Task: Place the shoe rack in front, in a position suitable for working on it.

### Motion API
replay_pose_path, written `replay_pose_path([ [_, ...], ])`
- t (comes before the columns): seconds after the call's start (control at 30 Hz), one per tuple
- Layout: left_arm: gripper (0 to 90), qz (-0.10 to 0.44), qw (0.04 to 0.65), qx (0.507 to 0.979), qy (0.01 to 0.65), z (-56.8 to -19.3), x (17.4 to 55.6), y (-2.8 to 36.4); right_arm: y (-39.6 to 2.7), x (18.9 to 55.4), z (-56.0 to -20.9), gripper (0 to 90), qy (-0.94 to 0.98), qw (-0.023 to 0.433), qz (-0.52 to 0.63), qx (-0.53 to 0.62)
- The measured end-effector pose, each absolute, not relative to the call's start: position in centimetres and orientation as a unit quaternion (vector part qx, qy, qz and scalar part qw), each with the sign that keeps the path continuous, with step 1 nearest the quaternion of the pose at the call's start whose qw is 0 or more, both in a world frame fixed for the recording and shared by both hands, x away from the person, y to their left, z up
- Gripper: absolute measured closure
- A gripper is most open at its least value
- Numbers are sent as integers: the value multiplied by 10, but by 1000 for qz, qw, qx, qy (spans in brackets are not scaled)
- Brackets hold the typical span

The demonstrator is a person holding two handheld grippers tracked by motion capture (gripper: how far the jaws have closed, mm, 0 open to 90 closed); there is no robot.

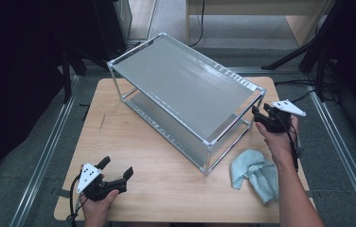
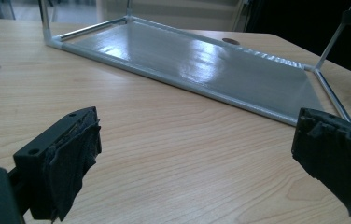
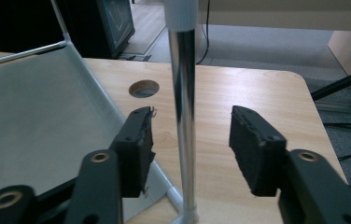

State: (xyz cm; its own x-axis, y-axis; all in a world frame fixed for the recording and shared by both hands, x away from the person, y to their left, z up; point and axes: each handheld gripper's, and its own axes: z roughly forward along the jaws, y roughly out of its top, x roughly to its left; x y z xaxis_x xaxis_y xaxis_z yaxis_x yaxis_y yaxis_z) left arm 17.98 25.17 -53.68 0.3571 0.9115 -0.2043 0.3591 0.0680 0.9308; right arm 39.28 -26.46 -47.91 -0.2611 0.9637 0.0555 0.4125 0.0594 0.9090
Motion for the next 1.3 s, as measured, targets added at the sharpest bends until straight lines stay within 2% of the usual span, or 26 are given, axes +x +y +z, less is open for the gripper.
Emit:
replay_pose_path([
  [0.03, 14, 261, 530, 631, 503, -537, 180, 252, -265, 395, -478, 625, 659, 307, 445, 523],
  [0.07, 14, 260, 530, 632, 503, -537, 179, 251, -265, 395, -478, 625, 659, 307, 445, 523],
  [0.1, 15, 258, 533, 632, 500, -536, 179, 250, -266, 398, -477, 773, 662, 288, 456, 521],
  [0.13, 15, 257, 534, 632, 499, -535, 178, 249, -266, 398, -477, 796, 663, 287, 456, 520],
  [0.27, 15, 255, 540, 635, 489, -532, 174, 247, -262, 393, -474, 807, 673, 291, 441, 517],
  [0.53, 15, 237, 560, 651, 455, -527, 167, 236, -242, 349, -474, 812, 685, 296, 437, 502],
  [0.67, 15, 216, 575, 676, 407, -524, 158, 217, -234, 324, -475, 810, 682, 294, 440, 505],
  [0.7, 15, 204, 582, 693, 373, -522, 153, 203, -228, 311, -475, 808, 683, 288, 442, 505],
  [0.87, 59, 196, 581, 714, 338, -522, 145, 179, -219, 289, -476, 805, 682, 281, 450, 503],
  [0.97, 185, 198, 575, 720, 334, -523, 145, 165, -211, 271, -475, 803, 684, 270, 450, 506],
  [1.03, 304, 212, 556, 727, 341, -525, 147, 158, -207, 263, -475, 803, 690, 267, 451, 499],
  [1.17, 504, 190, 568, 731, 326, -527, 146, 160, -203, 245, -477, 807, 694, 272, 456, 485],
  [1.27, 696, 182, 567, 736, 321, -527, 146, 159, -204, 237, -477, 809, 696, 278, 454, 481],
  [1.3, 696, 177, 570, 736, 318, -527, 146, 159, -204, 237, -477, 809, 696, 278, 454, 481],
])
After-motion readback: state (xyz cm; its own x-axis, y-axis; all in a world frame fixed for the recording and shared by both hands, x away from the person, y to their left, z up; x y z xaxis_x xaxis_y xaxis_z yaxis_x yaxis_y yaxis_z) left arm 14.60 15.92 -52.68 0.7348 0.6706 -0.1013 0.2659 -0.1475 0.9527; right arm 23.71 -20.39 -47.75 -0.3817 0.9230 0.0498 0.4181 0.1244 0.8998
